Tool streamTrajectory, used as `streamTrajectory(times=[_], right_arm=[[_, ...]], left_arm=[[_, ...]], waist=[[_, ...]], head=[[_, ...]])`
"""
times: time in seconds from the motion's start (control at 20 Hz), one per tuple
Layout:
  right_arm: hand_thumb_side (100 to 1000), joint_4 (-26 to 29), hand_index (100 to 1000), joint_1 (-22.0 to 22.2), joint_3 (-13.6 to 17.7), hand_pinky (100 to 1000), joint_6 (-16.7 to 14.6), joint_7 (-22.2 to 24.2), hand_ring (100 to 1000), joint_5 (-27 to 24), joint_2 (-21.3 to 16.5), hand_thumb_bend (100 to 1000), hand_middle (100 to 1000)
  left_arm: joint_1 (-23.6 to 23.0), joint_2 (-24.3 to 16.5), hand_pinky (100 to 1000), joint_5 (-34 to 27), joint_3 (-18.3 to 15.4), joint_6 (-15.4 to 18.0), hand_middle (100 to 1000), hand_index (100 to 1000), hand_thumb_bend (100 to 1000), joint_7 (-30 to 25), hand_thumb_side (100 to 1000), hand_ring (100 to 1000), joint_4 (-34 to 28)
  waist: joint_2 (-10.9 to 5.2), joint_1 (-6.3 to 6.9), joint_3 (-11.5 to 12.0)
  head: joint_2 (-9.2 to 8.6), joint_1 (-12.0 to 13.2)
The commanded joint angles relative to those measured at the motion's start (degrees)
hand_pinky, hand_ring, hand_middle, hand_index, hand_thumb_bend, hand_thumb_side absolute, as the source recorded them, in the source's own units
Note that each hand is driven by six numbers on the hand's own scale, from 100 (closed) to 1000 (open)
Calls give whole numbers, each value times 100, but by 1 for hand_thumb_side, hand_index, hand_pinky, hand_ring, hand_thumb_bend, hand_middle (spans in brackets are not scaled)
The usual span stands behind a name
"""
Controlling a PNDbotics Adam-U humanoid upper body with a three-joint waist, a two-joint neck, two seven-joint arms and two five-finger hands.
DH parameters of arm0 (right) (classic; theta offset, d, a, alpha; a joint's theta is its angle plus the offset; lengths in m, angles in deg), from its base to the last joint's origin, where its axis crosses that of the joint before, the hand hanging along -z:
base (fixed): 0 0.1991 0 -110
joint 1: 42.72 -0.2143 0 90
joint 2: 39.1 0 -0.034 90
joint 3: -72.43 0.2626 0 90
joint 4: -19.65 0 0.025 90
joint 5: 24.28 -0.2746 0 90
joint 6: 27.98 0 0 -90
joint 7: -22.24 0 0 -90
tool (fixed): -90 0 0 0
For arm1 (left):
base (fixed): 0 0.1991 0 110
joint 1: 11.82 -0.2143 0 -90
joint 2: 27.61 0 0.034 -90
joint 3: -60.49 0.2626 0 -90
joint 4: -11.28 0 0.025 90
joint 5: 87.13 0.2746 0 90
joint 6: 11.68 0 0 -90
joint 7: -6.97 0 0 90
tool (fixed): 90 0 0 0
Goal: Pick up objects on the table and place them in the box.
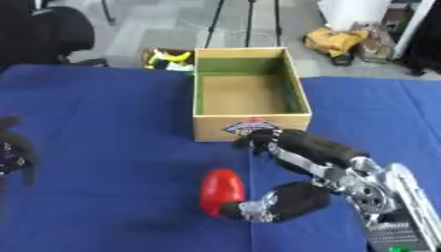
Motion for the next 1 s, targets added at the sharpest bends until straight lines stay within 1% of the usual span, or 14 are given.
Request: streamTrajectory(times=[0.05, 0.2, 0.6, 0.75, 1.0], right_arm=[[845, 84, 956, -99, -64, 745, 41, 85, 828, 248, -29, 662, 873], [839, -12, 955, -171, -134, 743, 40, 90, 827, 414, 13, 652, 873], [829, -290, 948, -289, -161, 732, 95, 91, 825, 787, 204, 549, 870], [830, -417, 946, -312, -177, 731, 115, 91, 827, 971, 244, 553, 868], [819, -658, 945, -318, -255, 729, 113, 91, 828, 1018, 289, 548, 865]], left_arm=[[33, -44, 208, 15, 26, 5, 439, 741, 100, -22, 1000, 412, -113], [32, -42, 208, 16, 31, 3, 439, 741, 100, -28, 1000, 412, -113], [35, -34, 207, 23, 42, -2, 439, 742, 100, -43, 1000, 412, -113], [37, -30, 207, 26, 45, -4, 439, 742, 100, -48, 1000, 411, -113], [41, -24, 207, 29, 48, -11, 439, 742, 100, -51, 1000, 411, -113]], waist=[[-117, 3, 19], [-109, -5, 39], [-66, -31, 67], [-51, -39, 84], [-27, -42, 102]], head=[[-18, -34], [-31, -47], [-58, -69], [-68, -78], [-79, -93]])
